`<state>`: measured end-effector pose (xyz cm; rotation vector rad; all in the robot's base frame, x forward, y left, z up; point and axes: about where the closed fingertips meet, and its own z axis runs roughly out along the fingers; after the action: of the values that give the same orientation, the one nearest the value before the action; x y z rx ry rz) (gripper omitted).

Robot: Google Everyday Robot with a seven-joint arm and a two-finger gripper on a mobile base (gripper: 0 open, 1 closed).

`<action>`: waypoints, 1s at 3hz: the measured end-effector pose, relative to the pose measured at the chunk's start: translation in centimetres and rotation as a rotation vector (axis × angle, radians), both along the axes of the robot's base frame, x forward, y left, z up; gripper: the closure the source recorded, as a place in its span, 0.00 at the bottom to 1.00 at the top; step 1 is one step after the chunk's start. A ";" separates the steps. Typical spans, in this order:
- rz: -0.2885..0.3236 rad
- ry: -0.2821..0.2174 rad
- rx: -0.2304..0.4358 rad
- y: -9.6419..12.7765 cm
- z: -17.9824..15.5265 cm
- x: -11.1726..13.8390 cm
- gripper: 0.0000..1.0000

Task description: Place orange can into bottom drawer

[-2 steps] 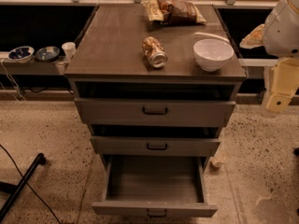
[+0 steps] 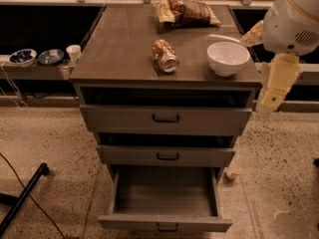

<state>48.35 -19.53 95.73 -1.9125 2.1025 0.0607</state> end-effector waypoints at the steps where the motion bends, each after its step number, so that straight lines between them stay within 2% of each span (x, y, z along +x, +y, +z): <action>1: -0.028 -0.006 0.050 3.7 0.7 4.4 0.00; 2: -0.168 -0.034 0.072 9.3 0.7 11.3 0.00; 3: -0.341 -0.039 0.075 10.7 -0.6 15.8 0.00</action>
Offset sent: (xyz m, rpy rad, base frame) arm 0.1545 0.1368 0.0163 0.0957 -0.0275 -0.3003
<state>64.18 -8.83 95.17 -1.4780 2.3320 0.0276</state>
